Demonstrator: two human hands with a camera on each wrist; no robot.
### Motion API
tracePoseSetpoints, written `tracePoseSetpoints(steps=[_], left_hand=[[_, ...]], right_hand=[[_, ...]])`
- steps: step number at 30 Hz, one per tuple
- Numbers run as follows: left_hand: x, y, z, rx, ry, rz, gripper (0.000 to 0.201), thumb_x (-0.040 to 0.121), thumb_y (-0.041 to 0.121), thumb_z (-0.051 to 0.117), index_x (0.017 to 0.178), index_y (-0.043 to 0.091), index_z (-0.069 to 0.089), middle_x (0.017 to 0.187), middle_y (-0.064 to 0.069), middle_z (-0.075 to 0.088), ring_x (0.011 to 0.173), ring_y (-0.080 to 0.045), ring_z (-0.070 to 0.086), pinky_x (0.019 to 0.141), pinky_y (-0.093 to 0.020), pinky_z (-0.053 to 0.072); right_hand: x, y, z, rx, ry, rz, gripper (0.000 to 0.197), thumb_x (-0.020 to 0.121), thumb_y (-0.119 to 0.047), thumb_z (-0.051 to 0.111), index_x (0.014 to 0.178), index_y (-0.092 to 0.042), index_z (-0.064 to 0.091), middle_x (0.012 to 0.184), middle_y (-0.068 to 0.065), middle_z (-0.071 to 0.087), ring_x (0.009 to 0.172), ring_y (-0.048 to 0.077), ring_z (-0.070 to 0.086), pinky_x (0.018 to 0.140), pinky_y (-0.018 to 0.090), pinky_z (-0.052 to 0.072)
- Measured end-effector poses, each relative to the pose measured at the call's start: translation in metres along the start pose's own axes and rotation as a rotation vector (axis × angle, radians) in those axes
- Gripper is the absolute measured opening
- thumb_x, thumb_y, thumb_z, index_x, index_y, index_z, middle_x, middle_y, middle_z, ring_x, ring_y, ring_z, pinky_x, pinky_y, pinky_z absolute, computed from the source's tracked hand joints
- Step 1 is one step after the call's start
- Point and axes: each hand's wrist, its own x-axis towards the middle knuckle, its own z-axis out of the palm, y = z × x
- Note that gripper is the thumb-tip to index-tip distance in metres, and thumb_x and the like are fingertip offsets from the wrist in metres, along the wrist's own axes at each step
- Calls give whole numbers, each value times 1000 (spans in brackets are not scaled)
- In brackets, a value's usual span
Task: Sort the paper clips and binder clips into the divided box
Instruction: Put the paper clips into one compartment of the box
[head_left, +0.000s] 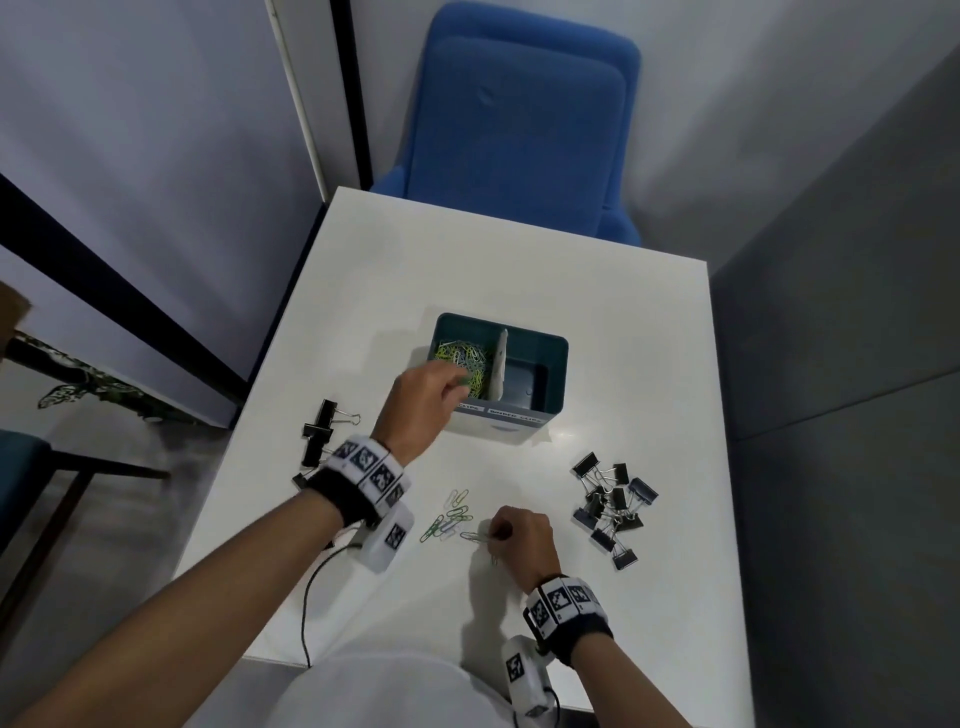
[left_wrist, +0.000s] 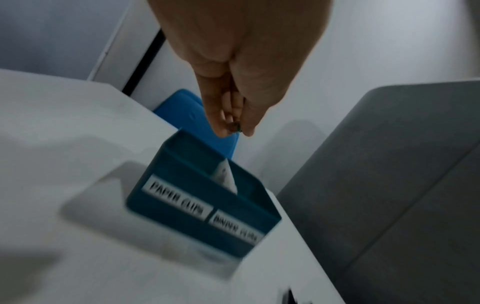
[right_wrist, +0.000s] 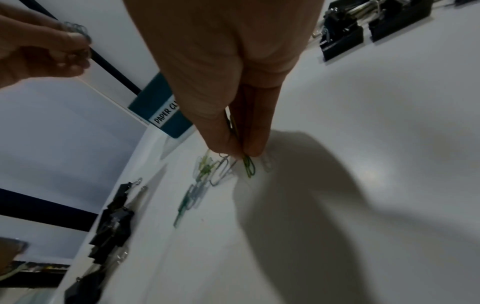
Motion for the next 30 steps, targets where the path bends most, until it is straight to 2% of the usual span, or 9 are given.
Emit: tracePoseSetpoints(steps=[3,7,10,14,17,21,25,28,30], left_hand=[[32,3,-8,-14,13,-48,28,84,19,72,111,11,68,99,-5,70,85,-16,65,81,-35,56],[27,-8,-7,95,23,-59,24,87,23,68,110,15,67,97,-3,68,84,-18,62,76,-37,54],[-3,-22,4,195,34,-51,7,90,18,63,95,18,67,89,3,68,75,-12,59,63,-29,51],[-44,-38,23,240,-115,-154,9,92,14,59,93,16,68,90,-2,69,71,-13,58,58,-18,39],[-68,-50,40,304,-309,-248,22,91,23,61,111,14,63,107,-4,66,87,-19,64,71,-30,51],[-95,-63,59,351,-482,-310,38,90,30,60,124,11,54,120,-8,55,106,-29,59,84,-39,50],[-121,-73,72,373,-499,-235,38,89,24,59,122,6,52,117,-12,49,106,-32,55,79,-46,51],[-134,-80,73,362,-476,-166,47,84,28,67,125,11,52,113,-8,49,100,-26,55,68,-39,53],[-139,-82,72,386,-471,-115,56,79,31,73,127,13,51,112,-6,50,97,-23,55,64,-35,53]], right_hand=[[5,-16,-17,-8,11,-68,17,62,1,65,65,-15,68,62,-7,65,62,11,62,58,22,51],[20,-55,-54,28,101,-148,18,69,2,72,72,-16,71,69,-7,68,64,5,61,62,4,44],[42,-87,-83,99,204,-201,18,73,0,76,74,-17,70,73,-8,66,67,0,60,64,6,47],[80,-130,-106,107,326,-300,16,78,-5,76,79,-19,68,77,-7,67,70,5,63,68,18,55],[102,-145,-109,81,332,-283,20,76,-13,80,92,-19,69,88,-4,70,78,9,64,72,22,54],[98,-132,-90,-27,331,-334,24,78,-13,77,100,-19,68,98,0,70,85,17,65,76,34,57],[63,-87,-44,-193,155,-397,16,83,-3,66,96,-11,70,96,7,70,84,20,64,77,38,57],[43,-47,-9,-363,-85,-316,39,84,-8,62,123,-14,61,120,8,61,103,27,60,83,41,54],[34,-27,7,-457,-137,-324,52,84,-13,63,134,-16,49,132,8,49,114,28,50,76,40,53]])
